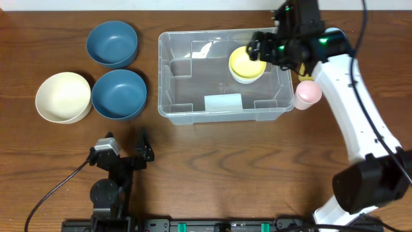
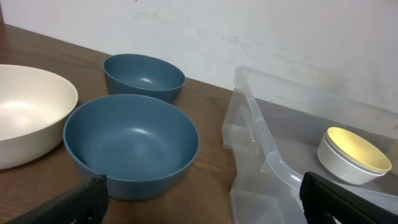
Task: Pack container
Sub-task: 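Carry the yellow bowl into the container and stack it on the bowls, then move the right gripper down to the pink cup and grasp its rim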
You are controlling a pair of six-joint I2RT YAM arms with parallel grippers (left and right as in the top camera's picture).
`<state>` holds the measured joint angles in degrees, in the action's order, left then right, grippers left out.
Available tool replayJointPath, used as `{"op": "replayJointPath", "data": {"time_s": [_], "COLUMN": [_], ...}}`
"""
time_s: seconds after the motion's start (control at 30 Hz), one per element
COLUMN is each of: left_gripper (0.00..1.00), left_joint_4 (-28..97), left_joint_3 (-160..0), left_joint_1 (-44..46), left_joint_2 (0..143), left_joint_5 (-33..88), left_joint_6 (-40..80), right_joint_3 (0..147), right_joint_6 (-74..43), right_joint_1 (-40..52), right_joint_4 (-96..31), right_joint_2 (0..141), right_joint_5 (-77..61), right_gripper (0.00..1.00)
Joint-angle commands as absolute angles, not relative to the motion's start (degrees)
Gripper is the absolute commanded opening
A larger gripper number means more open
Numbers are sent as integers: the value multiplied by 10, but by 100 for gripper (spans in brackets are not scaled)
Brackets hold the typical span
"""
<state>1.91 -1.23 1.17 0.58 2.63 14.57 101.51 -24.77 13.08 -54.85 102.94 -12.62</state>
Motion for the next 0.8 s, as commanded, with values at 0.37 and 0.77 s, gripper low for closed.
{"op": "replayJointPath", "data": {"time_s": [0.37, 0.77], "left_gripper": [98, 98], "left_joint_4": [40, 40], "left_joint_3": [-2, -2], "left_joint_1": [10, 10], "left_joint_2": [2, 2], "left_joint_5": [20, 20], "left_joint_6": [137, 137], "right_joint_3": [1021, 926], "right_joint_6": [-316, -317], "right_joint_1": [41, 41], "right_joint_4": [-773, -752], "right_joint_2": [1004, 1004], "right_joint_5": [77, 124], "right_gripper": [82, 81]}}
